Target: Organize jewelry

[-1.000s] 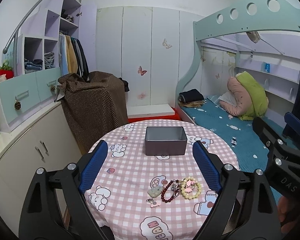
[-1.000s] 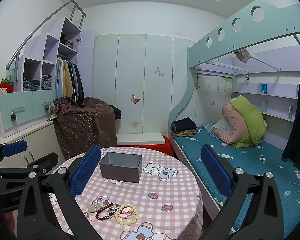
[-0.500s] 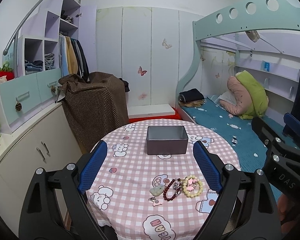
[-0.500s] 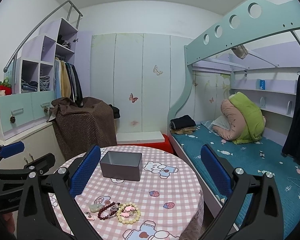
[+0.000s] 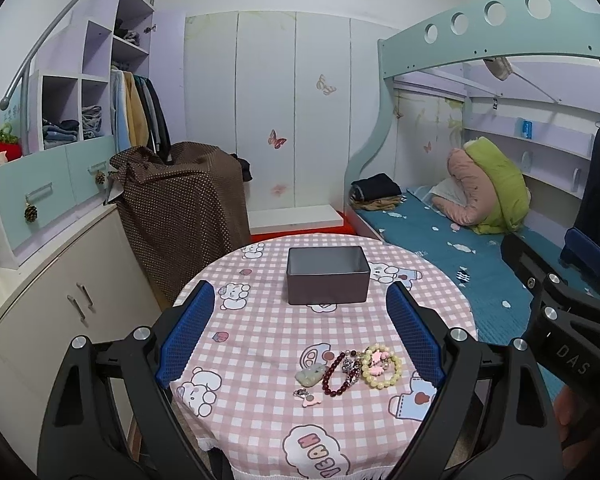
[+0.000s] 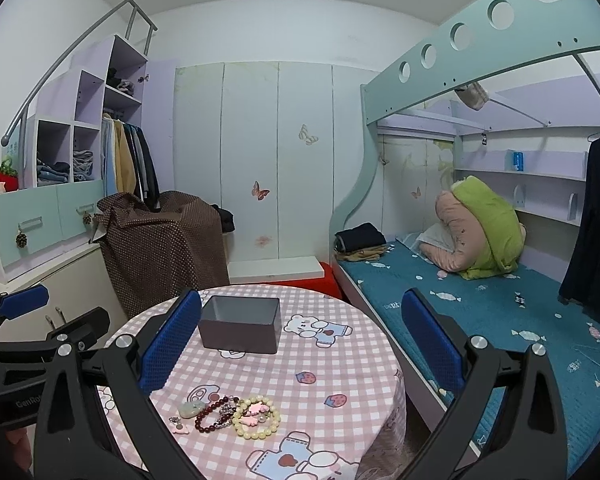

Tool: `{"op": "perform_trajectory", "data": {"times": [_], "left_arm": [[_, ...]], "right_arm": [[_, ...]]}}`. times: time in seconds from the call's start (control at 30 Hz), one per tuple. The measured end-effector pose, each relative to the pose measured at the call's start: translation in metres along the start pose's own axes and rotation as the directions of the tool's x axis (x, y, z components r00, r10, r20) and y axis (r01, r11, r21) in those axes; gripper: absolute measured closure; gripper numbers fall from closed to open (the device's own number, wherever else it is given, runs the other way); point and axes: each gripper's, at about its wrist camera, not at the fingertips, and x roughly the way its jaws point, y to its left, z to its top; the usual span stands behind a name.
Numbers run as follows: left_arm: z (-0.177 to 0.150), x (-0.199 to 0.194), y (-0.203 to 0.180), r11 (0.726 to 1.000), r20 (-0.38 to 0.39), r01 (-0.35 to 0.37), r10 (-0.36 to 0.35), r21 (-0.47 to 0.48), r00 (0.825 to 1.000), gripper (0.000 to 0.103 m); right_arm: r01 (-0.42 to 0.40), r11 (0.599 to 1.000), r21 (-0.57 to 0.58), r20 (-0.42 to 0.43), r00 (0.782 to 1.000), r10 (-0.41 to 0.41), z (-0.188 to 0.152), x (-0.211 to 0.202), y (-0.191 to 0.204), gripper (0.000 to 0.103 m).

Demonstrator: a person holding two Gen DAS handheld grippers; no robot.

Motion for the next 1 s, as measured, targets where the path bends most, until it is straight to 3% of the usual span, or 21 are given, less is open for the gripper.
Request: {"op": "perform_trajectory", "data": {"times": [0.6, 1.0], "left_arm": [[0.002, 0.019, -0.001, 1.0, -0.007, 0.002, -0.002, -0.011, 1.0, 0.015], [-0.009, 0.038, 0.003, 1.0, -0.056, 0.021, -0.022, -0.009, 0.998, 0.018]], "right_arm": [[-0.017, 1.0, -0.018, -0.008, 1.0, 0.017, -0.003, 0.01, 0.001, 0.007], [-0.015, 1.0, -0.016, -0.047, 0.999, 0.015, -0.01, 0.024, 0.0, 0.007]]}}
